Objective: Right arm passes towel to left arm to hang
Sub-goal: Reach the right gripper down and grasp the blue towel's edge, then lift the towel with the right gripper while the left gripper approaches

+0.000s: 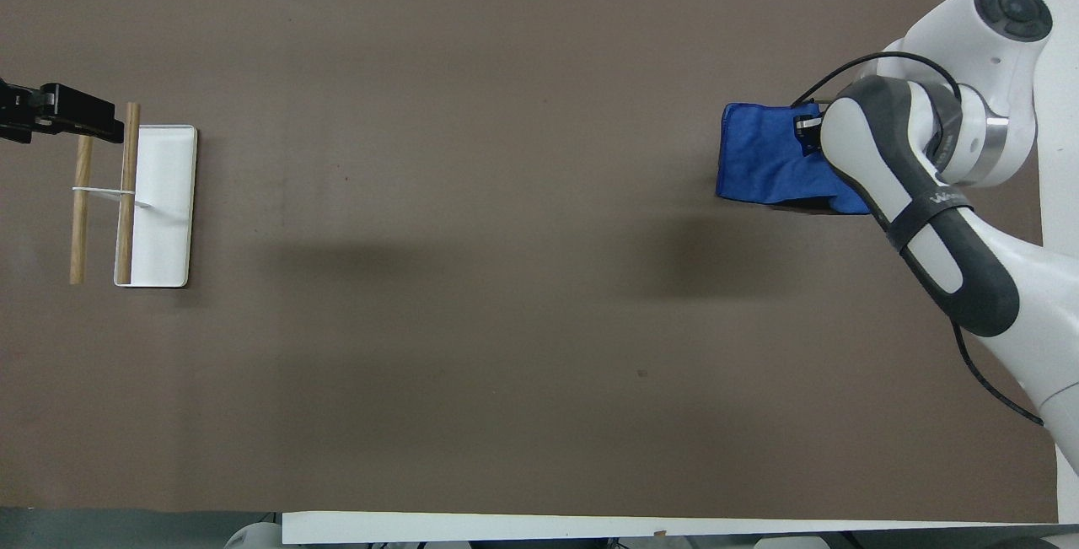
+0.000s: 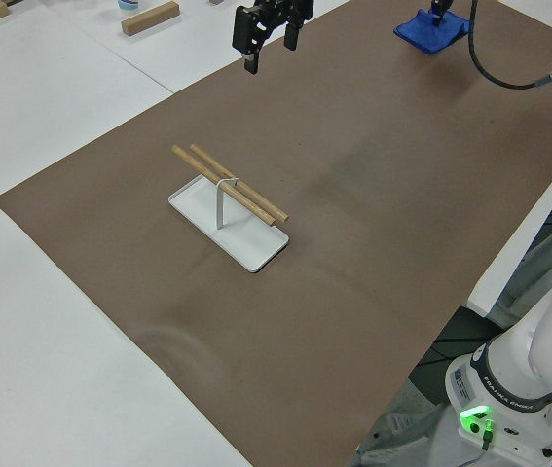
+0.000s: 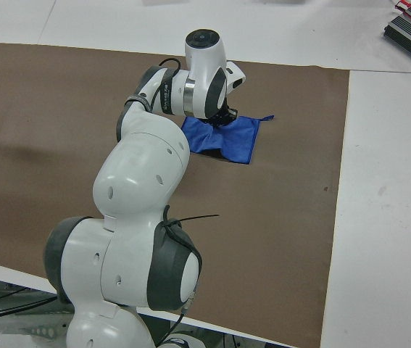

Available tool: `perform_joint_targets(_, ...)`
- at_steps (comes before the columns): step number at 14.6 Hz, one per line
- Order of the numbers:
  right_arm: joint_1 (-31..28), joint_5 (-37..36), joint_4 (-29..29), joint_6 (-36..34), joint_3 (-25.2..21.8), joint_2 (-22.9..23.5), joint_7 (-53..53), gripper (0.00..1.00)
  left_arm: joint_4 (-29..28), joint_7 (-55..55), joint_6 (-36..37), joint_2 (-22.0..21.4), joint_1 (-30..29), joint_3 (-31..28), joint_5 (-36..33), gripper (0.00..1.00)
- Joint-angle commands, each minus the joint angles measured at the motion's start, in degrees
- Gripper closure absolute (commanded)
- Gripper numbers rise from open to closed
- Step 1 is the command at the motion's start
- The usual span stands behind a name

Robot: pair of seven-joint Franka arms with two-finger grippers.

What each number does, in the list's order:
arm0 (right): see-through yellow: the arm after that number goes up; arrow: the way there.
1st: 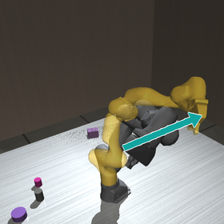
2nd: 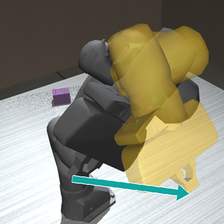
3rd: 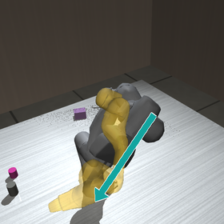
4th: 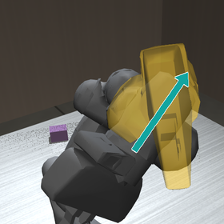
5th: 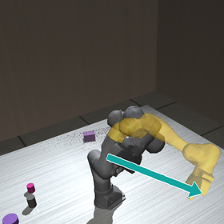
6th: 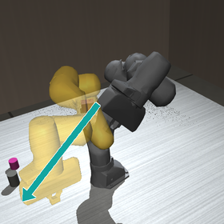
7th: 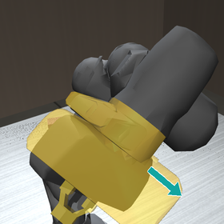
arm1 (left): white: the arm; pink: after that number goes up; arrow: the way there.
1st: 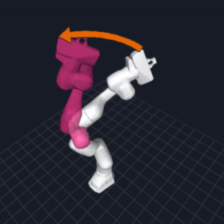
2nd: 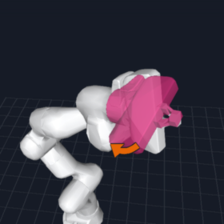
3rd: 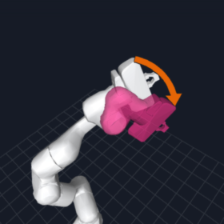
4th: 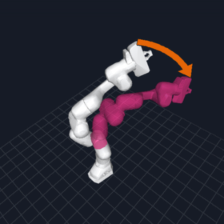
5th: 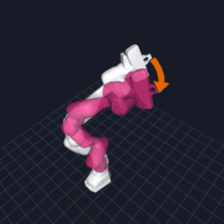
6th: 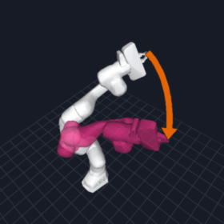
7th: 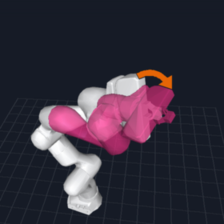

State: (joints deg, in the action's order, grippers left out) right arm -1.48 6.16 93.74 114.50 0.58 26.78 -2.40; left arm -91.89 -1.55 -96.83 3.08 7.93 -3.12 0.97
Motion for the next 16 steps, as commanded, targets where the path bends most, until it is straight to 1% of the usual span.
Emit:
perform_joint_targets(1, -0.2, 5.7, -5.9, -7.5, 0.5, -0.4, 1.5, 1.0, -0.9, 0.9, -1.2, -0.8, 0.0, 0.2, 0.0, 0.01)
perform_joint_targets(2, -0.1, 8.4, -7.7, -9.7, 0.5, -0.6, 4.7, 1.0, -0.9, 1.4, -2.6, -0.7, 0.1, 0.3, 0.3, 0.01)
perform_joint_targets(4, 0.2, 15.6, -8.9, -12.2, 0.6, -1.5, 11.8, 1.0, -0.9, 6.6, -4.7, -0.6, 0.1, 0.9, 0.4, 0.01)
perform_joint_targets(5, 0.6, 18.9, -8.8, -12.5, 1.9, -2.5, 16.1, 1.0, -0.9, 8.1, -4.8, -0.6, 0.1, 1.5, 0.4, 0.01)
perform_joint_targets(7, 1.0, 23.2, -8.9, -12.4, 3.5, -3.7, 24.4, 1.0, -0.9, 8.4, -4.4, -0.6, 0.1, 2.1, 0.4, 0.01)
perform_joint_targets(9, 1.0, 29.5, -8.7, -12.0, 5.6, -4.8, 33.0, 1.0, -1.0, 9.3, -4.0, -0.7, 0.1, 3.0, 0.4, 0.01)
perform_joint_targets(10, 1.0, 32.4, -8.6, -11.5, 6.4, -5.3, 36.8, 1.0, -1.0, 11.6, -3.9, -0.6, 0.1, 3.2, 0.4, 0.01)
perform_joint_targets(12, 1.0, 39.8, -8.3, -10.6, 7.9, -5.6, 43.2, 1.0, -1.2, 20.1, -3.5, -0.7, 0.0, 4.7, 0.4, 0.01)
perform_joint_targets(14, 1.7, 47.1, -6.6, -6.9, 8.7, -6.1, 48.3, 1.0, -1.2, 30.2, -2.8, -0.7, 0.0, 5.8, 0.4, 0.01)
perform_joint_targets(16, 4.8, 52.5, -5.3, -2.0, 9.0, -6.6, 52.1, 1.0, -1.3, 41.3, -2.7, -0.8, -0.1, 7.4, 0.4, 0.01)
